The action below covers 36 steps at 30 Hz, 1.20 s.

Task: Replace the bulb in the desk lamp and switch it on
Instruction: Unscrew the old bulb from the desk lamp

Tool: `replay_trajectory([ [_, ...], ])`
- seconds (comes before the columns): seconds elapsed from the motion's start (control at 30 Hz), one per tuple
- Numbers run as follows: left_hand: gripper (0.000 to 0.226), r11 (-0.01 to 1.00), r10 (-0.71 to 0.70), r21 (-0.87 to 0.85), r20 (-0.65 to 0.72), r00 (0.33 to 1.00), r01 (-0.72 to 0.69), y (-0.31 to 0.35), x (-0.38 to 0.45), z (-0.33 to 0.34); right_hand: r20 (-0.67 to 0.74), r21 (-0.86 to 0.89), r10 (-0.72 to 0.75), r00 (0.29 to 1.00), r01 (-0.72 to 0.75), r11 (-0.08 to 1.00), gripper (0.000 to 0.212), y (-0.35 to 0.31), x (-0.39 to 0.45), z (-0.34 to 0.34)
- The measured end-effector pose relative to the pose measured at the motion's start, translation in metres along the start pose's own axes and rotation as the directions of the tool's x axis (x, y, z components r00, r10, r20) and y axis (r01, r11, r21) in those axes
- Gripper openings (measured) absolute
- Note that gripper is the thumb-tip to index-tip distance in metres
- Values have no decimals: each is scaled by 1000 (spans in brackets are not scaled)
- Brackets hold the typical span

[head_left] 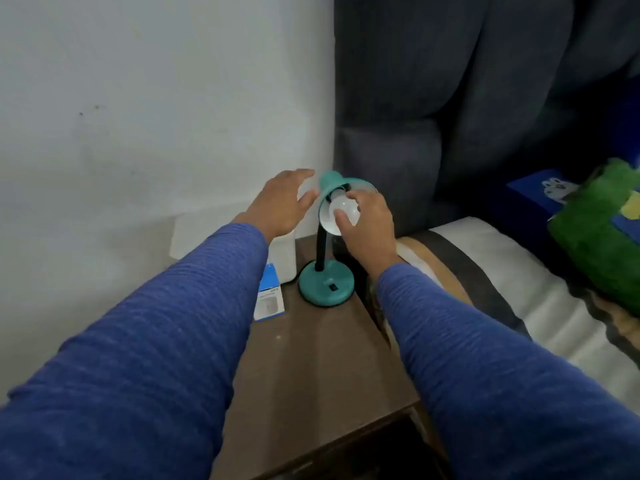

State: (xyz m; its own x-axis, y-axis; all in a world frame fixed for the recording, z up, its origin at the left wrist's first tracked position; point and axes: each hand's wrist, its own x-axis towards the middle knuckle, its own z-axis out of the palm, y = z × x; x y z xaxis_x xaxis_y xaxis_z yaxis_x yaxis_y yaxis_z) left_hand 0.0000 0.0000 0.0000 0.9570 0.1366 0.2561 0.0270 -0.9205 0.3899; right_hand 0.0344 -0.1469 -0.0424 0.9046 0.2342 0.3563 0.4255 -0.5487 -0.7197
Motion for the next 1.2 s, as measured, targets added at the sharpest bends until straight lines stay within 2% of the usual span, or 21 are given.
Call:
replay_trajectory([
  [0.1, 47, 993, 49, -102, -34, 998, -52, 1, 7, 17, -128, 131, 66, 990, -49, 990, 43, 6, 0, 20],
  [0.2, 42, 972, 55, -224, -74, 996, -70, 3, 12, 33, -193, 273, 151, 970, -94, 957, 47, 12, 1, 37],
  [0.3, 39, 947, 39, -314, -100, 994, -69, 2, 16, 44, -168, 393, 290, 942, -206, 896, 55, 17, 9, 45],
  [0.43, 38, 930, -8, -366, -133, 991, -41, -1, 18, 49, -93, 495, 388, 917, -295, 817, 60, 23, 16, 50],
  [0.5, 38, 921, -38, -389, -131, 991, -16, -1, 19, 49, -98, 486, 377, 921, -286, 826, 60, 24, 18, 50],
  [0.67, 38, 904, -68, -427, -121, 990, 10, 0, 20, 46, -160, 353, 228, 960, -160, 922, 58, 27, 22, 48],
  [0.83, 37, 901, -84, -434, -101, 991, 32, 1, 22, 45, -181, 342, 185, 966, -114, 933, 57, 27, 22, 53],
  [0.97, 37, 900, -93, -434, -104, 990, 39, -2, 23, 45, -222, 261, 102, 970, -42, 964, 60, 28, 22, 59],
  [1.1, 38, 900, -85, -434, -94, 992, 36, -1, 23, 45, -168, 439, 310, 936, -210, 873, 74, 25, 22, 61],
  [1.2, 38, 903, -76, -428, -86, 993, 32, -2, 24, 44, -103, 471, 341, 934, -256, 844, 69, 24, 26, 61],
])
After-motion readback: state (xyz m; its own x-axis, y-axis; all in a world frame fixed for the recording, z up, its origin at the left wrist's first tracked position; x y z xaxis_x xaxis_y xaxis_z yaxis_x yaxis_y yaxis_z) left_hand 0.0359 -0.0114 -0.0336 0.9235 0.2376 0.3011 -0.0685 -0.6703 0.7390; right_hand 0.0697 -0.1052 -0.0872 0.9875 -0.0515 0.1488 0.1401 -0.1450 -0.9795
